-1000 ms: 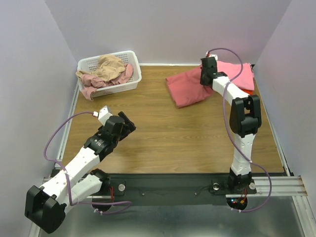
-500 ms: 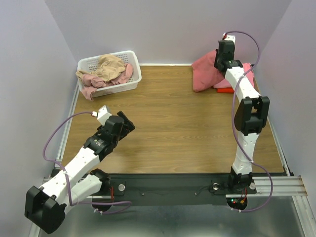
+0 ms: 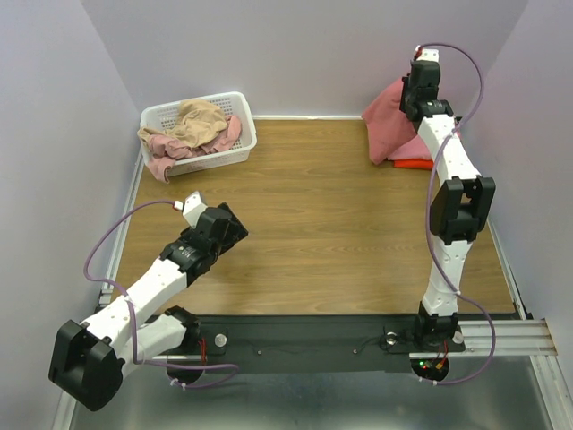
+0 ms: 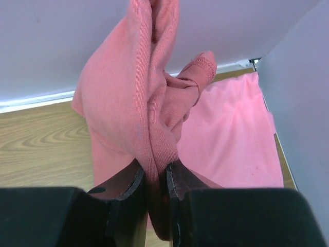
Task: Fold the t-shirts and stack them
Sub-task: Neatly place the folded tshirt to the corner
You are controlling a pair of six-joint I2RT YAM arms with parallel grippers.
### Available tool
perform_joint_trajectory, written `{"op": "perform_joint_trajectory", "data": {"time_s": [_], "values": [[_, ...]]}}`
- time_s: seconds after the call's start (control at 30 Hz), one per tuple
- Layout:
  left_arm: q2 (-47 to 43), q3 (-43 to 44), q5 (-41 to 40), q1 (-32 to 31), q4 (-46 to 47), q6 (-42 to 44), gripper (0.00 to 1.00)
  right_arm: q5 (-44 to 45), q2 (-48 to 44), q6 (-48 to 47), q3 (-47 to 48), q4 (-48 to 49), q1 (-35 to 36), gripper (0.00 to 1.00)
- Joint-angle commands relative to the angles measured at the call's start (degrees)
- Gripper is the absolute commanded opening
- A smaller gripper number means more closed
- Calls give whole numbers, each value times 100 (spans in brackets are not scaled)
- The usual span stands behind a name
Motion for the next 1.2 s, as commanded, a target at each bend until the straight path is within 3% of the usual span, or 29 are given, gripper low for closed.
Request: {"op": "perform_joint_trajectory", "data": {"time_s": [0.0,0.47,1.0,1.17], "values": [[-58,197,-23,-13,273,40,98,-196,-301,-47,478,246,-85,0],[-164,188,-85,-13,220,75,98,-223,-389,181,444,149,-305,0],[425,328,-120,-13,317,163,98,-513,147,331,417,149,-1139,0],[688,390,-129,-13,352,207,98,-1066,454,655,400,149,-1482,3]]}}
